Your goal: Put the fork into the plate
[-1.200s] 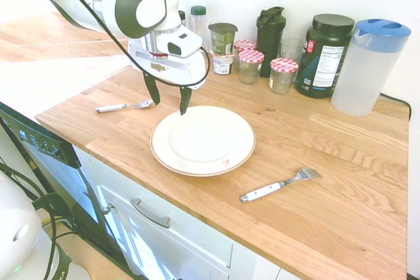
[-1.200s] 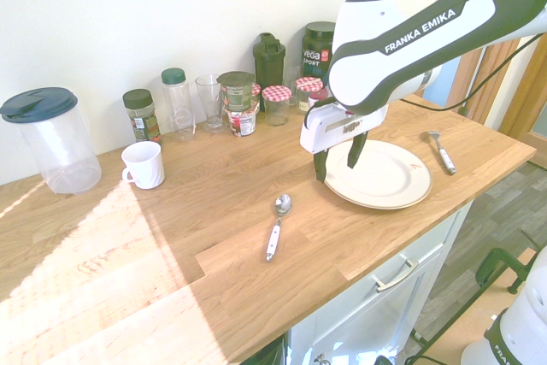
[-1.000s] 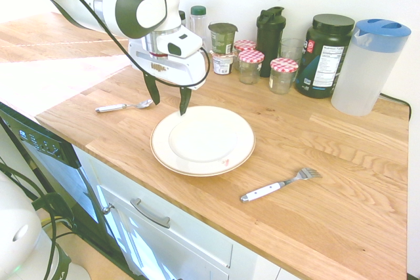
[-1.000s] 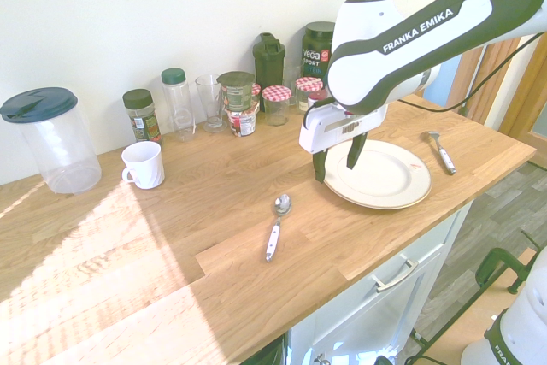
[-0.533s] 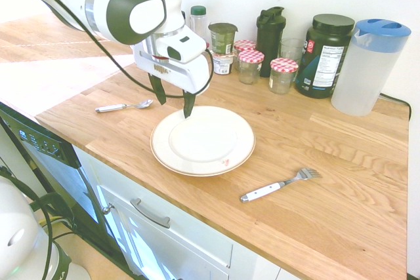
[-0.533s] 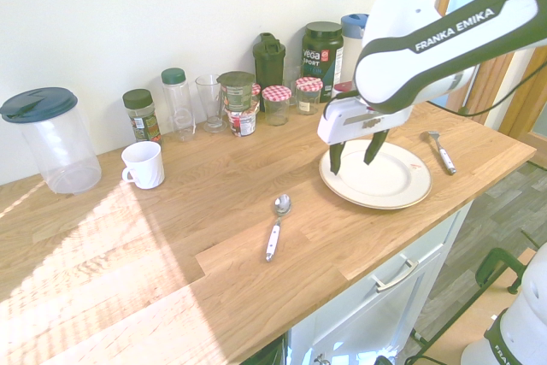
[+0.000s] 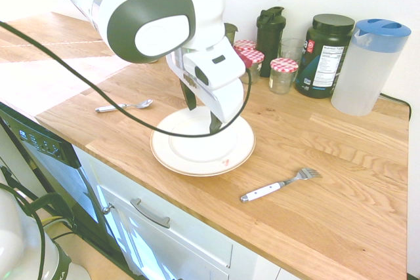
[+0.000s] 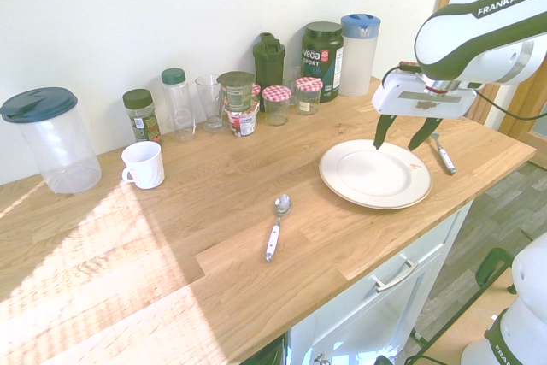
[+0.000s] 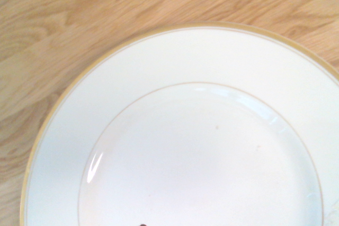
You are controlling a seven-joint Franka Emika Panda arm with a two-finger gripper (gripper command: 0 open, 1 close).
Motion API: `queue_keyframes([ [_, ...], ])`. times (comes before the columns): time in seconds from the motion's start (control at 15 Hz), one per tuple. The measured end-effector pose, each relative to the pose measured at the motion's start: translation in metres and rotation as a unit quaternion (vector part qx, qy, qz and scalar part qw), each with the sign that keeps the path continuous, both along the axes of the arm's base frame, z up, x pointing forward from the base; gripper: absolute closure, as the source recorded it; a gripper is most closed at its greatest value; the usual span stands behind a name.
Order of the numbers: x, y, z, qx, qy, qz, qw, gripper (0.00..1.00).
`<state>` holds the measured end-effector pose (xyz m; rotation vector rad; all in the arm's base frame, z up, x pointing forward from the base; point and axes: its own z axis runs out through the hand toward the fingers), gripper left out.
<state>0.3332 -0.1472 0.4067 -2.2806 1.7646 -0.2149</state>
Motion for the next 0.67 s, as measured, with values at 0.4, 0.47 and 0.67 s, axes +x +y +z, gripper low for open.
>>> queue_keyframes([
  [0.4,-0.027,-0.05,-0.016,0.028,0.024,-0.094,0.995,0.0],
  [0.47,-0.032,-0.058,-0.021,0.031,0.034,-0.11,0.993,0.0],
  [0.67,-0.059,-0.091,-0.029,0.033,0.053,-0.163,0.985,0.0],
])
